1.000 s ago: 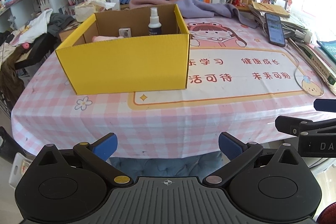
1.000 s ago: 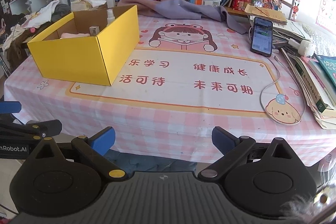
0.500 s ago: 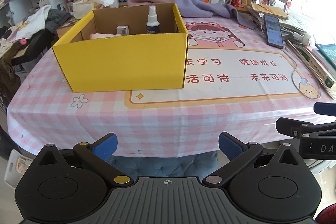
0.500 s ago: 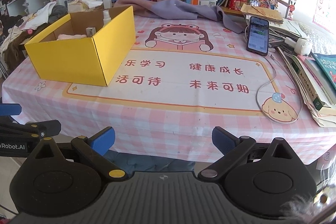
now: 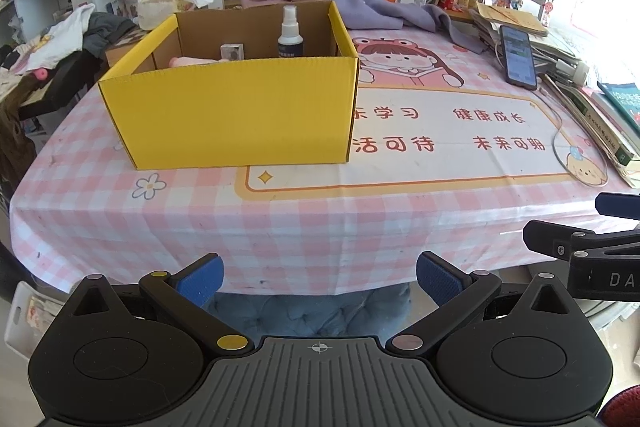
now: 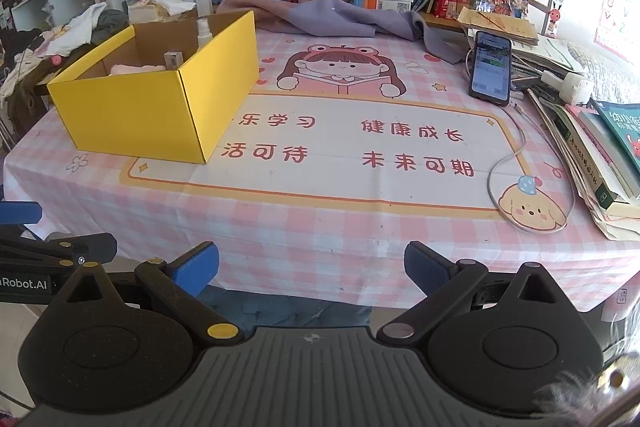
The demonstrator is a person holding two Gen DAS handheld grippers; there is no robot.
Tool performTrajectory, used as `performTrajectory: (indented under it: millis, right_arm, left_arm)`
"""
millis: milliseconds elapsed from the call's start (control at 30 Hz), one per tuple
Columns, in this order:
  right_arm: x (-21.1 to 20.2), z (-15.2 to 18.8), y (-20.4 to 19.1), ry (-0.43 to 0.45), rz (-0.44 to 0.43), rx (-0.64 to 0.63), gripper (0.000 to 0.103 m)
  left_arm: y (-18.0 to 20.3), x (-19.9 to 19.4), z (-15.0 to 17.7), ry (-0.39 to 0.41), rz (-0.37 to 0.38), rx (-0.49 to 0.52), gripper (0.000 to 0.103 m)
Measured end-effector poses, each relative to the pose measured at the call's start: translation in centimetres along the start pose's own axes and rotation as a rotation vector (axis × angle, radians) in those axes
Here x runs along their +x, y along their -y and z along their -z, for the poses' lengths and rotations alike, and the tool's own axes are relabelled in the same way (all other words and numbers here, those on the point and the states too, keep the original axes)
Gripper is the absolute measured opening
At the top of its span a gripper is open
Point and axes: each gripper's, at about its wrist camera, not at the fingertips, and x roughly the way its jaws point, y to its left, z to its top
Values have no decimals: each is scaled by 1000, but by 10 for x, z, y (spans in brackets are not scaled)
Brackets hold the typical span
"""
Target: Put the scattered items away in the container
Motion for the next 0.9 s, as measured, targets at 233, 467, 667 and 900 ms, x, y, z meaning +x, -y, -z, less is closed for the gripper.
performTrajectory:
  millis: [233,467,667,900]
  right_arm:
    - [0,0,0,-4,3,6,100]
    - [0,-1,1,-6,7,6,100]
    - [3,-1,3,-15,9,6,100]
    - [9,-6,5,-32,16,3,100]
  left_arm:
    - [0,3,-1,-14,2,5,103]
    - [-4,6,-1,-17,-10,-24,103]
    - [-7,7,-2,-12,3,-48,103]
    - [-4,15,-6,-29,7,-46,103]
